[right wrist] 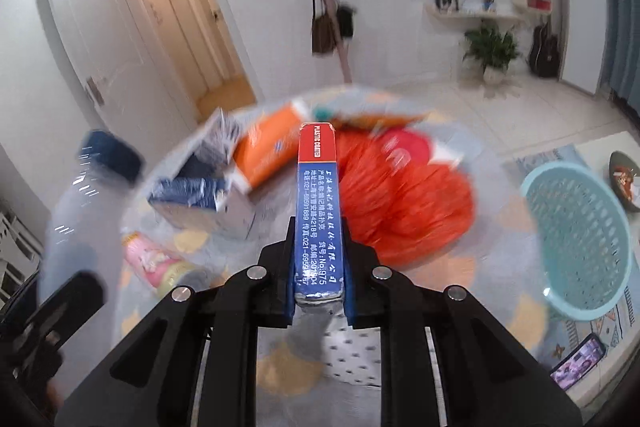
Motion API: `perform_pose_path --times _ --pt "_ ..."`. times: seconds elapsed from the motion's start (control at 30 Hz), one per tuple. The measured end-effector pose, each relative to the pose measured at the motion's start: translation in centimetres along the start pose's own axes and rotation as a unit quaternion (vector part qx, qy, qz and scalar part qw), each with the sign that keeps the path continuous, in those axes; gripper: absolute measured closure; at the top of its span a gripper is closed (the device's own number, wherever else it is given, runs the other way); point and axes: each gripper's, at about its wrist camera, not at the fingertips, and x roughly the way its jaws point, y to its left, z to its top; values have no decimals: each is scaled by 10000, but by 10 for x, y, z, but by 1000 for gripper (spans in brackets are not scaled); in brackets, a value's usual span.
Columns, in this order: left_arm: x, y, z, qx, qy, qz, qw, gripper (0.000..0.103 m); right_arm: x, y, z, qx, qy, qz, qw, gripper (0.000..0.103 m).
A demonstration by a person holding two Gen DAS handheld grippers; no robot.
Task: Collect trash
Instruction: 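Carry the bottle and box over the blue basket and open both grippers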
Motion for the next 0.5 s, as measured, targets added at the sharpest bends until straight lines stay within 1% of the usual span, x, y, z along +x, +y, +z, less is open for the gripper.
perform_pose_path --times 0.13,0.23,0.37,0.43,0.5 --pt "14 -31 13 238 -52 -181 9995 48 -28 -31 11 204 -411 -228 9987 88" --pt "30 -56 23 433 -38 -385 9983 48 -44 -62 16 454 -647 -543 9954 88" --pt "55 -92 36 697 7 -685 9952 48 -53 -111 17 892 -793 -969 9881 88" --pt "73 -114 43 861 90 -864 9925 48 -55 -140 16 1131 -809 -1197 9830 88" --pt "89 -128 47 940 182 -1035 9900 48 -51 -168 13 1364 -770 -1444 9770 88"
